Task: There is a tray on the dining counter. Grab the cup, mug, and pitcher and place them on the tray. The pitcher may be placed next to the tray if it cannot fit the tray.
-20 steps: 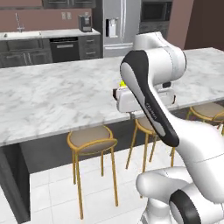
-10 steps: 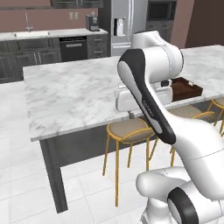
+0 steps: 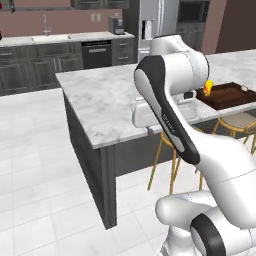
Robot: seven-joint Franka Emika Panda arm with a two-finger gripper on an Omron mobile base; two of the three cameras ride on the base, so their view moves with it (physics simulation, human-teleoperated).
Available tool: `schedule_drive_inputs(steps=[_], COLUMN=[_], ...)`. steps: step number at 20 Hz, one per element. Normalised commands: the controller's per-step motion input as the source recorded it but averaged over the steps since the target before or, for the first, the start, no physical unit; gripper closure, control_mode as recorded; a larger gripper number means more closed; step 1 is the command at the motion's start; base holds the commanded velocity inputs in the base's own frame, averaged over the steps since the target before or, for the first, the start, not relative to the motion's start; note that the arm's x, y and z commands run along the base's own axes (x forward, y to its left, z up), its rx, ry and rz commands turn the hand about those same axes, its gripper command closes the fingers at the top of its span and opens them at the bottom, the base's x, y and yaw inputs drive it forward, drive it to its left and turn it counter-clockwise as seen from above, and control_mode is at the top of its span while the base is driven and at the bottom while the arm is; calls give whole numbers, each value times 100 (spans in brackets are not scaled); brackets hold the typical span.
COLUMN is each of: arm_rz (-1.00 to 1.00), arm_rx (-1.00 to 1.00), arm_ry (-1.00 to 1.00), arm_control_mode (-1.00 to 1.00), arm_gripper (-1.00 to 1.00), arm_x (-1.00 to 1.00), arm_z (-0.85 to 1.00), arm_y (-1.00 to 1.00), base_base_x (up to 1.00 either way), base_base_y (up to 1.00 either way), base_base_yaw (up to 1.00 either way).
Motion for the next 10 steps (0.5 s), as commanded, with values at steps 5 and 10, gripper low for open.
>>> schedule_drive_inputs(steps=[5,10], arm_rz=[0,0], arm_rx=[0,0], arm_ry=[0,0], arm_control_mode=[100,100], arm_gripper=[-100,-100], arm_x=[0,0], arm_z=[0,0], arm_y=[0,0], base_base_x=[5,24], base_base_y=[100,100], base_base_yaw=[-1,0])
